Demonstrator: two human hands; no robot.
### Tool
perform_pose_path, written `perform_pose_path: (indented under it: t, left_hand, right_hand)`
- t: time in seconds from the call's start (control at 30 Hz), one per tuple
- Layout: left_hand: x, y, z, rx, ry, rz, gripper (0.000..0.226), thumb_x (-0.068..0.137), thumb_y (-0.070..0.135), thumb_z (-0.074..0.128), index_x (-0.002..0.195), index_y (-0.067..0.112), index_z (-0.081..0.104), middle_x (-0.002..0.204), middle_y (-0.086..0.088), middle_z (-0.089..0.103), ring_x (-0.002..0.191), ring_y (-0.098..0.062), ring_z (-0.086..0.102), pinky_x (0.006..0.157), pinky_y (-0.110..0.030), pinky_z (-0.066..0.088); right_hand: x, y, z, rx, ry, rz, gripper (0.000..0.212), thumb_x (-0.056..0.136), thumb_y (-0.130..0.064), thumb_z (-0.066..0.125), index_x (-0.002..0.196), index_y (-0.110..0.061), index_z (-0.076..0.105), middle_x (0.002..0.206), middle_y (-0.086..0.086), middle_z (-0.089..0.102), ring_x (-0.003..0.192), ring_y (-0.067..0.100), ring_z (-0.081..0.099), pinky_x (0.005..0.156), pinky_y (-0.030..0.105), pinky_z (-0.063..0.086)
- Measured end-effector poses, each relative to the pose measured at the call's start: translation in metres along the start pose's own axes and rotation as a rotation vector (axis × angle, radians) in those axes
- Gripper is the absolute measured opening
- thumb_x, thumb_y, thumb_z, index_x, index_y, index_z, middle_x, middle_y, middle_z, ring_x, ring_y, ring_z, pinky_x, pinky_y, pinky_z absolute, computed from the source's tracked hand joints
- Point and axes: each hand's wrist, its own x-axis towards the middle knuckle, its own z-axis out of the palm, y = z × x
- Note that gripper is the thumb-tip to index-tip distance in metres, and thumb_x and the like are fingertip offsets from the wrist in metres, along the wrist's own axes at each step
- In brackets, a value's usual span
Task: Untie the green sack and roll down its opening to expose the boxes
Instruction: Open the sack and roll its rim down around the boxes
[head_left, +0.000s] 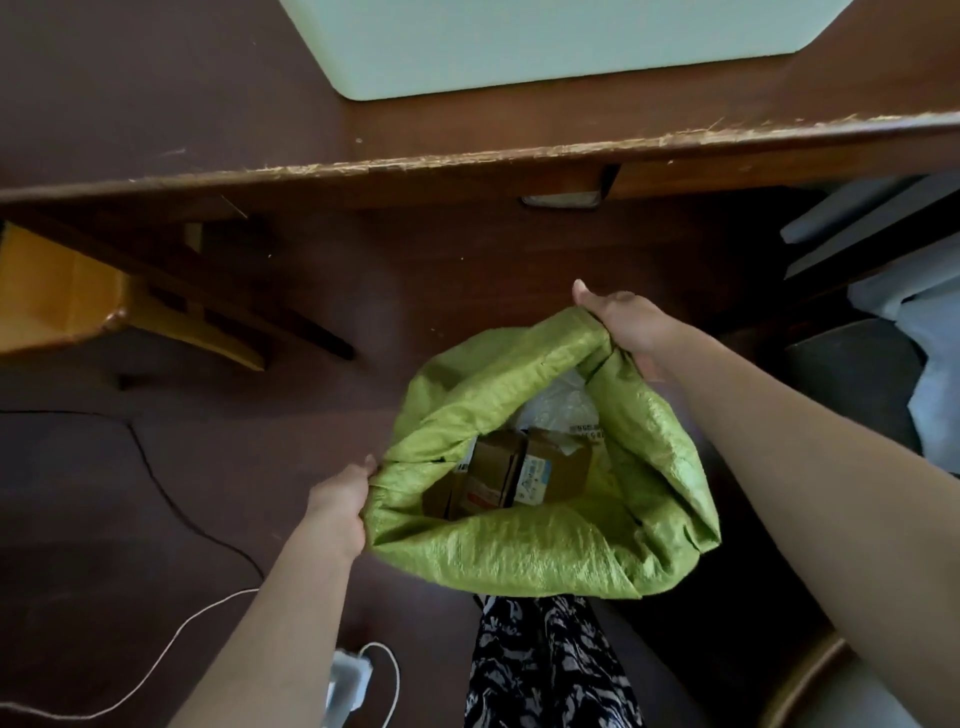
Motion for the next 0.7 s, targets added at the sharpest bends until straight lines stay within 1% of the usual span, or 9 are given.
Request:
perform_pose_path:
  t: [0.07, 0.13, 0.2, 0.27, 0.33, 0.4, 0.47, 0.6, 0.7]
  left_hand:
    - [-0.010, 0.005, 0.015, 0.327, 0.284, 0.300, 0.021, 0.085, 0.020, 0.064, 0.100, 0.005, 0.064, 0.114, -0.018, 0.064, 0.097, -0.036, 0.062, 0.091, -0.048, 0.052]
    - [-0.034, 0.015, 0.029, 0.468, 0.385, 0.806, 0.023, 0.088, 0.024, 0.058, 0.108, 0.014, 0.064, 0.119, -0.011, 0.058, 0.108, -0.033, 0.057, 0.099, -0.048, 0.044]
    - [-0.061, 0.025, 0.048, 0.490, 0.138, 1.265, 0.041, 0.088, 0.039, 0.058, 0.124, 0.018, 0.056, 0.124, 0.001, 0.054, 0.116, -0.017, 0.051, 0.106, -0.042, 0.036]
    - [-0.083, 0.032, 0.077, 0.871, -0.036, 1.471, 0.073, 0.081, 0.054, 0.063, 0.142, 0.024, 0.035, 0.139, 0.010, 0.042, 0.125, -0.007, 0.040, 0.110, -0.038, 0.027]
    - [-0.091, 0.032, 0.104, 1.173, -0.065, 1.606, 0.077, 0.085, 0.043, 0.063, 0.148, 0.029, 0.022, 0.151, 0.006, 0.035, 0.131, -0.016, 0.042, 0.107, -0.040, 0.033]
    - [-0.088, 0.034, 0.120, 1.055, -0.140, 1.622, 0.054, 0.092, 0.016, 0.057, 0.142, 0.024, 0.041, 0.139, -0.001, 0.051, 0.116, -0.023, 0.056, 0.091, -0.029, 0.043]
    - [-0.080, 0.041, 0.128, 0.842, -0.151, 1.487, 0.038, 0.091, 0.002, 0.051, 0.126, 0.013, 0.059, 0.116, -0.009, 0.066, 0.102, -0.027, 0.063, 0.081, -0.023, 0.044]
    - [-0.066, 0.061, 0.132, 0.769, -0.030, 1.237, 0.020, 0.094, 0.012, 0.048, 0.099, 0.001, 0.064, 0.097, -0.016, 0.067, 0.090, -0.033, 0.061, 0.075, -0.036, 0.046]
    - [-0.065, 0.070, 0.134, 0.702, -0.032, 1.123, 0.020, 0.092, 0.013, 0.050, 0.075, 0.005, 0.057, 0.080, -0.017, 0.061, 0.074, -0.031, 0.057, 0.066, -0.039, 0.045]
  right_hand:
    - [0.004, 0.001, 0.003, 0.076, 0.042, 0.010, 0.065, 0.085, -0.056, 0.058, 0.125, -0.004, 0.057, 0.111, 0.017, 0.068, 0.102, 0.035, 0.066, 0.096, 0.050, 0.050]
    - [0.005, 0.001, 0.004, 0.090, 0.037, 0.014, 0.067, 0.086, -0.054, 0.058, 0.130, -0.003, 0.053, 0.117, 0.019, 0.065, 0.107, 0.036, 0.063, 0.097, 0.050, 0.050]
    - [0.006, 0.001, 0.003, 0.077, 0.008, 0.023, 0.069, 0.087, -0.054, 0.057, 0.133, -0.003, 0.050, 0.120, 0.019, 0.064, 0.108, 0.036, 0.063, 0.096, 0.049, 0.051]
    - [0.007, 0.000, 0.004, 0.074, -0.022, 0.043, 0.069, 0.086, -0.054, 0.057, 0.133, -0.004, 0.050, 0.118, 0.019, 0.065, 0.105, 0.035, 0.065, 0.092, 0.050, 0.053]
    - [0.008, 0.002, 0.004, 0.099, -0.036, 0.048, 0.066, 0.086, -0.053, 0.058, 0.130, -0.003, 0.052, 0.114, 0.020, 0.067, 0.100, 0.036, 0.067, 0.088, 0.051, 0.055]
    - [0.001, 0.006, 0.000, 0.091, 0.017, 0.021, 0.058, 0.088, -0.050, 0.059, 0.121, -0.002, 0.058, 0.107, 0.017, 0.069, 0.094, 0.033, 0.068, 0.086, 0.046, 0.057]
    - [-0.011, 0.014, -0.006, -0.069, 0.187, -0.118, 0.055, 0.086, -0.053, 0.060, 0.117, -0.008, 0.061, 0.106, 0.008, 0.067, 0.093, 0.024, 0.066, 0.083, 0.036, 0.056]
    - [-0.049, 0.051, -0.012, -0.351, 0.444, -0.619, 0.080, 0.067, -0.068, 0.066, 0.129, -0.022, 0.047, 0.122, 0.001, 0.050, 0.113, 0.019, 0.045, 0.094, 0.031, 0.039]
    - [-0.060, 0.082, -0.008, -0.650, 0.516, -0.530, 0.096, 0.060, -0.068, 0.072, 0.138, -0.025, 0.036, 0.131, 0.004, 0.040, 0.117, 0.025, 0.038, 0.096, 0.041, 0.038]
